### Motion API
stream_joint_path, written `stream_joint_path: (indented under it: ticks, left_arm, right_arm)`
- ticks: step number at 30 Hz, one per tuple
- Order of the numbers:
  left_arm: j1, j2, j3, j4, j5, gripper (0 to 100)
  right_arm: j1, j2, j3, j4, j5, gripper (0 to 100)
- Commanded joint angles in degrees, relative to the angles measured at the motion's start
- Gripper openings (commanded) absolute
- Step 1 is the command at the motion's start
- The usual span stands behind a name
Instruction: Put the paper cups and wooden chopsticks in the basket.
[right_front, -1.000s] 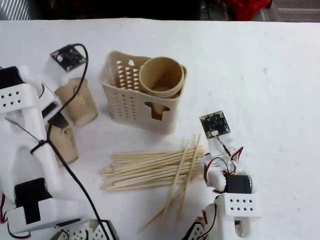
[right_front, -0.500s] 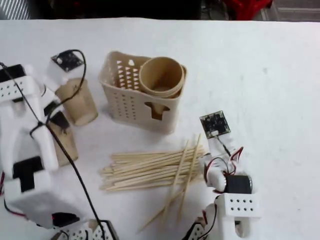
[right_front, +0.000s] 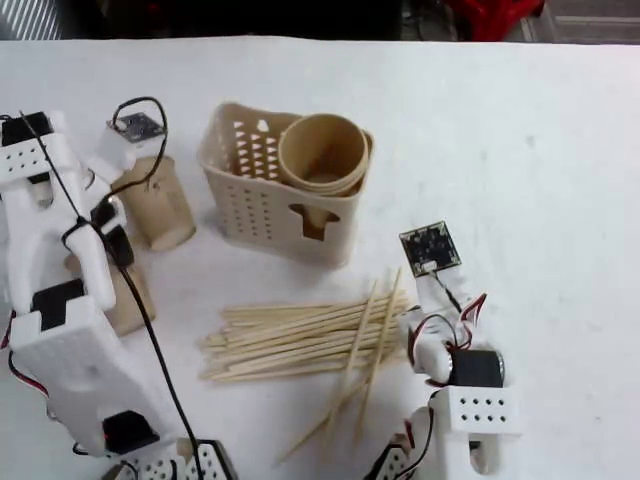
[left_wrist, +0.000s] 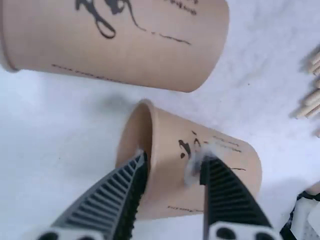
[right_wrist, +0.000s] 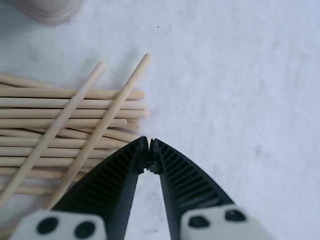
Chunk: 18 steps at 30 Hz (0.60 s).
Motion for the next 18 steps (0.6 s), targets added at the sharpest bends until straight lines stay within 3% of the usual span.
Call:
stream_joint_path:
  ticks: [1, 3, 13, 18]
  left_arm:
    - [-1.98, -0.40, -0.44, 0.70, 0.88, 7]
    - [-2.68, -1.36, -0.53, 0.70, 0.88, 2]
    - [-6.81, -20.88, 0.09, 0.79, 1.05, 2]
    - [-6.46, -30.99, -0.18, 0.70, 7.30, 2]
  right_arm:
    - [-0.13, -0.48, -0.26, 0.31, 0.44, 1.8]
    - [-0.13, -0.48, -0.26, 0.31, 0.44, 1.8]
    - [-0.13, -0.48, -0.26, 0.31, 0.44, 1.8]
    - [-0.13, -0.57, -0.26, 0.31, 0.44, 1.8]
